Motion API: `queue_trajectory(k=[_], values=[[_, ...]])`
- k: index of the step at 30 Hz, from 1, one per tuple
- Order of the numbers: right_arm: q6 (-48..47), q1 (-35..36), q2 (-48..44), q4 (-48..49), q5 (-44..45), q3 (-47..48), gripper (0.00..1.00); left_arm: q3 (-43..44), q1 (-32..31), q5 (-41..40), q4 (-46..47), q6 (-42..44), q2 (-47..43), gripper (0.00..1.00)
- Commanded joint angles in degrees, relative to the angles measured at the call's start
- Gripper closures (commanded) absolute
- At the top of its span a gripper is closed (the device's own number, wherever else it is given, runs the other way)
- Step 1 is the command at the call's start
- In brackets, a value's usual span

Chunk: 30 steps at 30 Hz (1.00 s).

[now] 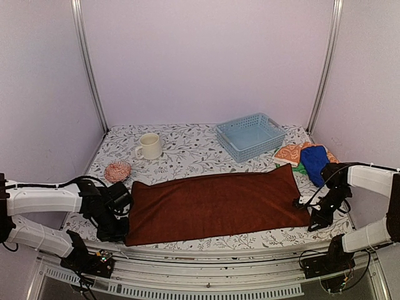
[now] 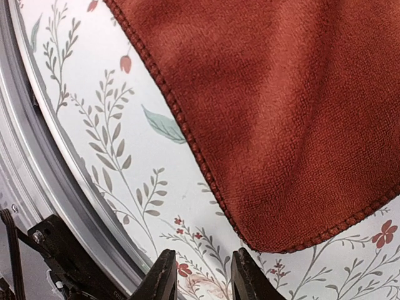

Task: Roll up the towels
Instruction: Adjust the towel at the center of the board, then pick up the towel from the center of the board.

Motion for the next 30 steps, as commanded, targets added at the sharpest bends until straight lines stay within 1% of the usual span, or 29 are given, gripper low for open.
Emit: queue_trajectory(k=[1,2,3,6,8,11,15,19,20,22,25,28,30], values=[[-1.7,0.1,-2.3,-4.7,-2.4,4.2,0.66,1.7,-1.3,0.2,-3.4,-0.4,-2.3,1.0],[-1.6,0.1,-2.4,-5.6,-4.0,5.7,0.65,3.5,-1.2,-0.1,-3.3,0.7,-2.5,1.0],[-1.3,0.0,-2.3,-6.5,-5.5,7.9,0.64,5.5,-1.2,-0.6,-3.3,1.8,-2.5,0.98],[0.1,-0.2,-0.4,-8.7,-9.6,14.3,0.62,12.4,0.0,-2.5,-6.2,6.1,-0.9,0.89],[2.1,-0.6,1.8,-8.3,-10.9,18.6,0.62,16.3,1.9,-4.4,-8.1,9.5,0.9,0.82],[5.1,-1.5,6.4,-6.2,-11.2,25.0,0.61,20.2,5.7,-8.5,-8.0,14.9,2.5,0.7],[10.1,-2.0,14.5,-2.6,-8.7,32.7,0.6,23.3,12.3,-10.1,-2.7,24.3,4.2,0.54],[13.5,-2.1,20.7,1.1,-5.6,39.0,0.59,27.8,16.0,-12.6,1.4,33.0,9.2,0.5],[14.0,-2.1,21.9,1.8,-4.9,39.8,0.59,28.7,16.3,-12.3,2.6,35.8,10.6,0.5],[14.3,-2.1,24.6,2.7,-3.9,41.7,0.58,30.9,16.5,-9.7,5.2,44.3,14.2,0.49],[14.4,-2.2,27.6,2.8,-3.7,44.7,0.58,34.8,16.2,-10.2,3.3,53.9,19.6,0.5],[14.4,-2.1,29.4,2.2,-5.7,47.0,0.57,35.6,13.6,-14.9,3.0,62.7,23.4,0.5],[14.5,-2.1,30.3,1.8,-6.5,48.1,0.57,35.3,12.5,-18.0,4.1,66.5,25.1,0.49]])
